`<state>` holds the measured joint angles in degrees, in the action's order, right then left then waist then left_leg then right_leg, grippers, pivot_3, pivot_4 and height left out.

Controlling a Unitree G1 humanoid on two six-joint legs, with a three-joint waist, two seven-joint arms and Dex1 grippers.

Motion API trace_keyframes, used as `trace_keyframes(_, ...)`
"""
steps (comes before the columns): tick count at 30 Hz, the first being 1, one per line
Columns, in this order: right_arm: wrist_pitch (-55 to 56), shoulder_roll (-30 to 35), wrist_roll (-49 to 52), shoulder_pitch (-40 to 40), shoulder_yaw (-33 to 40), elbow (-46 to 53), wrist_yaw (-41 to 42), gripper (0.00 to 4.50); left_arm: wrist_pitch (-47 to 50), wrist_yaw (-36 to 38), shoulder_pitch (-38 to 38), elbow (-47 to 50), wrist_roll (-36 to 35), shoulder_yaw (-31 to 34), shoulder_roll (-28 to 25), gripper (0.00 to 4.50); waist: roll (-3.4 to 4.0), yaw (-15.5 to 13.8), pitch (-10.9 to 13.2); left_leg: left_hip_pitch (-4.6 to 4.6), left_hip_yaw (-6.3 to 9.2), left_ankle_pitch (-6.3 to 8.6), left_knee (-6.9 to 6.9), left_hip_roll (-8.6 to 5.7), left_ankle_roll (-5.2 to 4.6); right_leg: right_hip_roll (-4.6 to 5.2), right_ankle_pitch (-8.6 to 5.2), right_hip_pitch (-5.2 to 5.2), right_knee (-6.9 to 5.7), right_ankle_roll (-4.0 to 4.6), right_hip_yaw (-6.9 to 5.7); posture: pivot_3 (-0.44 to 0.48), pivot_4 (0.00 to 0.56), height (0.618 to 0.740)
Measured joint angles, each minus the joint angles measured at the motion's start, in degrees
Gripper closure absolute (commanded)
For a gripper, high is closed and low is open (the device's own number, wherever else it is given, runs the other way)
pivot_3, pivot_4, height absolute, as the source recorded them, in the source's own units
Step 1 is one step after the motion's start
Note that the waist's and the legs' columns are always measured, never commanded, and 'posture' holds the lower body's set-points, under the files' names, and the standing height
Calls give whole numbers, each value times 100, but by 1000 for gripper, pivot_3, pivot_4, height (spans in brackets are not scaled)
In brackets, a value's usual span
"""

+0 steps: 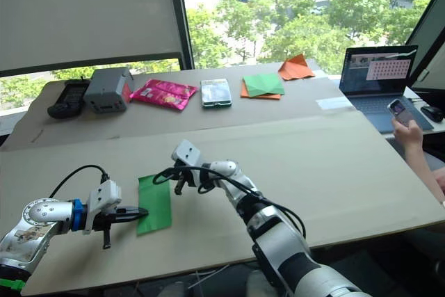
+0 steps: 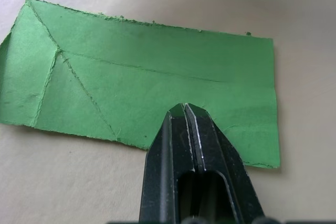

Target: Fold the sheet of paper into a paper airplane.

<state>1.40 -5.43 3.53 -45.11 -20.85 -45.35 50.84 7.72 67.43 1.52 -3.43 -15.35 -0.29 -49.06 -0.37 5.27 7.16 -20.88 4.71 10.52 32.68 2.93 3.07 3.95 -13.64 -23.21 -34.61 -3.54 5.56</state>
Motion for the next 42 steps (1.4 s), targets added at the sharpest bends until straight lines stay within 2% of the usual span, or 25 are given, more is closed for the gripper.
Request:
trace_keyframes(4, -235, 2, -119, 511, -282, 264, 84, 4450, -21, 27, 99, -94, 4, -52, 0, 4500, -1, -1, 1, -6, 0, 5, 0, -1, 9, 2, -1, -5, 2, 1, 0, 0, 150, 732)
trace_keyframes(6, -262, 2, -162, 524, -284, 299, 15, 4450, -28, 12, 118, -117, 19, -67, 2, 4500, -2, 1, 1, -4, 0, 26, 1, -1, 42, 3, -1, -6, 2, 1, 0, 0, 150, 732)
trace_keyframes(17, -79, 10, -290, 526, -334, 151, 10, 4450, -144, 19, 127, -174, 50, -100, 3, 4500, -8, -4, -5, 11, 0, 27, 1, -1, 43, 4, -2, 7, 2, 2, 0, 0, 150, 732)
trace_keyframes(22, -334, 76, -541, 533, -429, 331, 43, 4450, -146, 37, 127, -186, 50, -99, 3, 4500, -4, -3, -11, 16, 0, 27, 1, -1, 43, 3, -2, 9, 1, 3, -1, 0, 150, 732)
trace_keyframes(28, -796, 161, -688, 578, -503, 797, -97, 4450, -146, 40, 162, -196, 55, -119, 4, 4500, -4, -18, -11, 13, 0, 27, 1, -1, 44, 4, -2, 5, 2, 3, -1, 0, 150, 732)
trace_keyframes(36, -1425, 654, -928, 827, -783, 1910, -73, 4450, -160, 54, 251, -243, 75, -183, 13, 4500, -5, -67, -11, 13, 0, 28, 1, -1, 46, 4, -3, 1, 3, 3, -1, 0, 150, 732)
trace_keyframes(42, -1604, 732, -958, 1016, -857, 2275, -62, 4450, -159, 54, 296, -256, 82, -217, 49, 4500, -7, -123, -11, 13, -1, 28, 1, -2, 47, 4, -3, 0, 8, 4, -1, 0, 150, 732)
